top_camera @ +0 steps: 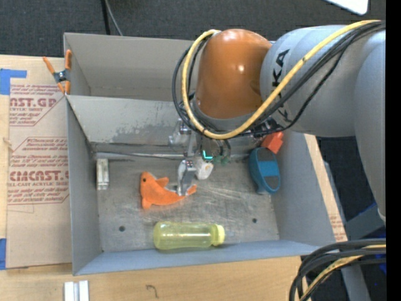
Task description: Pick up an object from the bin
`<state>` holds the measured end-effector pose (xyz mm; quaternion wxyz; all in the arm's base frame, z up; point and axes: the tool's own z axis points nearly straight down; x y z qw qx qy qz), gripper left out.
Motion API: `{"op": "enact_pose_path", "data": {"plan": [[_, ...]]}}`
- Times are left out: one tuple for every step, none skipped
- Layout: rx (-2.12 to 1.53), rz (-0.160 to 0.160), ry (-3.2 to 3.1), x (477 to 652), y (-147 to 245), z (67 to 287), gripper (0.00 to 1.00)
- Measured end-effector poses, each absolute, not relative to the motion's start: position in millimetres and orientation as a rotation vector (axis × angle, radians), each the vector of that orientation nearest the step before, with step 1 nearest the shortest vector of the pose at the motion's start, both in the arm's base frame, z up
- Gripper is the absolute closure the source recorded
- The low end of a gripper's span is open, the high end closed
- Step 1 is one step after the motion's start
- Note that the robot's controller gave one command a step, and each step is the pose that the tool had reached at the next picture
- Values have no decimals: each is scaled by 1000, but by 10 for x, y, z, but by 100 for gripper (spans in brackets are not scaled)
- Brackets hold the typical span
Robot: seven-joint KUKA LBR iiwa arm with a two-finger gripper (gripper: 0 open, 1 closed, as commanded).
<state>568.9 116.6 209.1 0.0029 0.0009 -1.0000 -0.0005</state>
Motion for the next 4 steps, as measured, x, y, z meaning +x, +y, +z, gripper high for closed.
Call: {"op": "enact_pose_path", "data": {"plan": [[2,-3,-3143,5706,1162,2130,0],[58,-5,-3157,5641,1239,791,100],[58,-5,-3157,5642,1238,790,100],[98,1,-3140,5499,1370,2775,100]]}}
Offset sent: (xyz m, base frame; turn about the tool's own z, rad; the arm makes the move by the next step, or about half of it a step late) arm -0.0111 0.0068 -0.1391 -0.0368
